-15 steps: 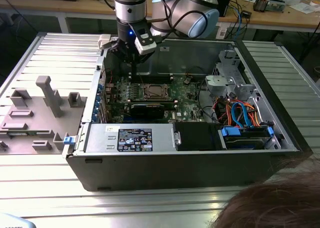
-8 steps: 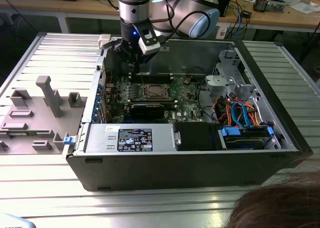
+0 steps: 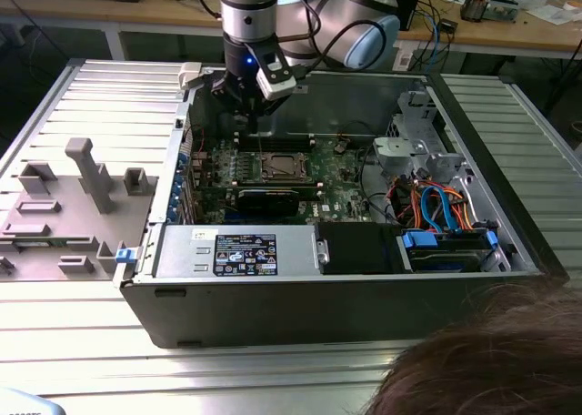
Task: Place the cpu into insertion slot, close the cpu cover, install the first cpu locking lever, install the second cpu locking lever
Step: 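Install the first cpu locking lever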
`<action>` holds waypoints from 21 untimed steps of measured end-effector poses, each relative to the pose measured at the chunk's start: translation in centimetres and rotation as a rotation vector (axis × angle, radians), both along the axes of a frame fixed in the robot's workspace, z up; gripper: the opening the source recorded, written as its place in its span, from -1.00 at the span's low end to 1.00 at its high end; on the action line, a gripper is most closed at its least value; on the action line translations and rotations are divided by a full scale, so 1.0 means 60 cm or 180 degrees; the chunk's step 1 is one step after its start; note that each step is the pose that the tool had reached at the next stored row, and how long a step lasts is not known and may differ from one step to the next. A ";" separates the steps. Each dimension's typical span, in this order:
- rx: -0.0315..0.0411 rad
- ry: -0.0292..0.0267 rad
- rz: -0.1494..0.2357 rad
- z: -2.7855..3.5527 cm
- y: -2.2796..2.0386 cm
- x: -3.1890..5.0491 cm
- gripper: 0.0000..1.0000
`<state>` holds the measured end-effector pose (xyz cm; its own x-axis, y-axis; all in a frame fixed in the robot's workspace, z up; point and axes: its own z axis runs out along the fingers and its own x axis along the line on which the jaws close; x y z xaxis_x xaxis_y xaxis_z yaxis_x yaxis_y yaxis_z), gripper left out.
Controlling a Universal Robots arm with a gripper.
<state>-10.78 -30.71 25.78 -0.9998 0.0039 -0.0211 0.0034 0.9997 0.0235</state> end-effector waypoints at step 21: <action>0.0000 0.0000 0.0000 0.000 0.0000 0.018 -0.79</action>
<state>-9.70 -30.71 25.76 -0.9998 0.0039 -0.0210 0.0034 0.9997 0.0235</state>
